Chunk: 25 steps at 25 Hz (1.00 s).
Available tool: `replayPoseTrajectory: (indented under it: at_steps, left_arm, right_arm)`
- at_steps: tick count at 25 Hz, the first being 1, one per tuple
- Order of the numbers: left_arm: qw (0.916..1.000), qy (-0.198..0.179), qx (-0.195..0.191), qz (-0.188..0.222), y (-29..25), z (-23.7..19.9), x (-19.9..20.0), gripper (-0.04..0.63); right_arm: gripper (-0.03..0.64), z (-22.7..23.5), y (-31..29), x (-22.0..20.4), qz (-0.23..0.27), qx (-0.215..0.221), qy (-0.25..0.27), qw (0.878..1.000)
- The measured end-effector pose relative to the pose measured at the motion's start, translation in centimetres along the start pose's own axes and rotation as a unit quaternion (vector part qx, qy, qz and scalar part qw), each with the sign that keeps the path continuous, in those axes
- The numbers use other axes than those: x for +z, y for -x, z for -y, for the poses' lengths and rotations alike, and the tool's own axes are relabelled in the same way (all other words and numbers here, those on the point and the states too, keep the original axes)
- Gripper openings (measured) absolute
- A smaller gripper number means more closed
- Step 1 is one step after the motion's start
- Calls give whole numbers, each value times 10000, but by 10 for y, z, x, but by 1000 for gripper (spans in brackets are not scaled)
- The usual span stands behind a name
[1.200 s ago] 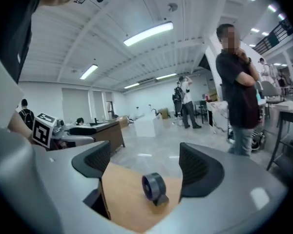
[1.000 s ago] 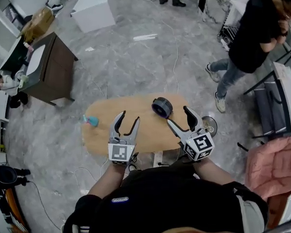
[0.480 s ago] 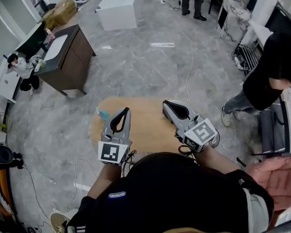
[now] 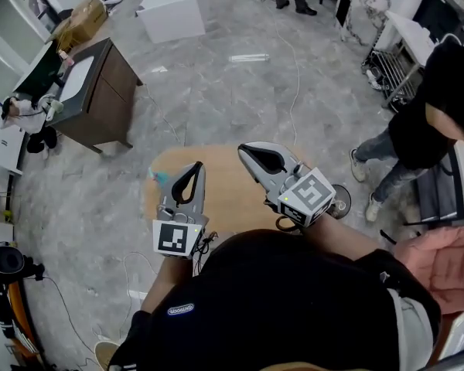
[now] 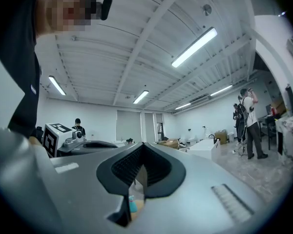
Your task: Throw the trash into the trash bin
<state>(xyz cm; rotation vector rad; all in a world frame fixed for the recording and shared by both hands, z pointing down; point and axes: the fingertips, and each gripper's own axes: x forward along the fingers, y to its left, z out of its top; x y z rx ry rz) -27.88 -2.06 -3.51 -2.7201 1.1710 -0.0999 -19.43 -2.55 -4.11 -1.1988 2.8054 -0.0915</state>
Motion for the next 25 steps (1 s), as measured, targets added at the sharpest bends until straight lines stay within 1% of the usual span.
replayPoseTrajectory:
  at_steps: [3,8,11,16,20,25]
  left_arm:
    - [9999,62,-84,-82,-2,2,-5,109]
    - [9996,94,-241,-113,-12,10,-7,109]
    - [9992,96,-370,-124,-17,21,-9,109]
    - [9986,88,-514,-95,-24,36,-7,109]
    - [9983,81,-568,-91,-25,39,-4,109]
    - [9980,43,-614,-110,-23,45,-4,109]
  right_arm:
    - [29,-2,1,-4,-102,-80,128,9998]
    - [29,6,12,-4,-125,-302,243,9992]
    - [29,9,21,-1,-53,-411,301,9987]
    - [29,21,39,-8,-148,-667,196,9975]
    - [29,27,45,-5,-207,-840,192,9961]
    - [29,30,51,-4,-171,-900,202,9956]
